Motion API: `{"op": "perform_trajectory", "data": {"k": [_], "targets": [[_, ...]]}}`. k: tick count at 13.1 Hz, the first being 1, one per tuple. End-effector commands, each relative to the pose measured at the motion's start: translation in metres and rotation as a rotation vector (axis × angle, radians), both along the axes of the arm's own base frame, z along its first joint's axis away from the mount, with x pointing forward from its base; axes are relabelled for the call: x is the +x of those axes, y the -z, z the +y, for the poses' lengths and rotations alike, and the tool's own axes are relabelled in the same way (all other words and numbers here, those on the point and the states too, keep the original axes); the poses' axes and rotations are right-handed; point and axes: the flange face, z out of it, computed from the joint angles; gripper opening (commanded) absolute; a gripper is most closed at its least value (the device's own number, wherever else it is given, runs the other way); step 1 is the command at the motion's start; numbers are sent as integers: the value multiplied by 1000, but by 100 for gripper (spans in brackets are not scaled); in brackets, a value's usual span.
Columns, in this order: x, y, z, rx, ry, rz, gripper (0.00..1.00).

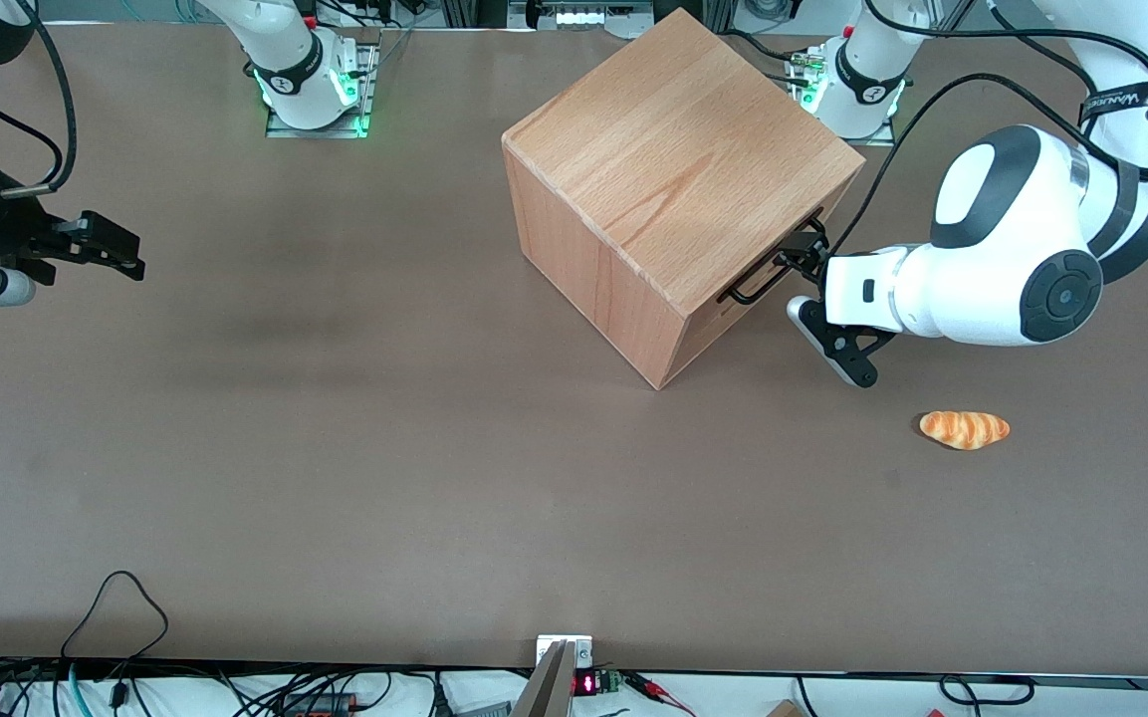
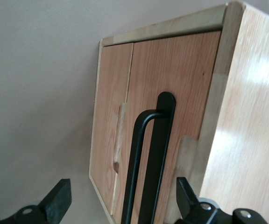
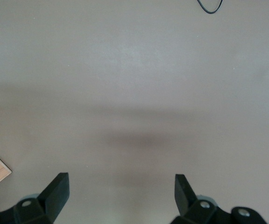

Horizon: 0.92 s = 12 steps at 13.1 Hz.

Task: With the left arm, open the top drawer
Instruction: 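Move the open left gripper to the black drawer handle, then close the left gripper around the black bar handle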

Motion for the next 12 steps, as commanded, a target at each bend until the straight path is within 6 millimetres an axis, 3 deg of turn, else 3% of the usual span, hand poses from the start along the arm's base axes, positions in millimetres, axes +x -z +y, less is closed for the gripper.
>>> {"op": "perform_trajectory", "data": {"k": [1, 7, 12], "targets": [[-3, 10, 7, -33, 61, -13, 86], [-16, 36, 8, -37, 91, -1, 82], [-21, 39, 6, -38, 100, -1, 79]]}}
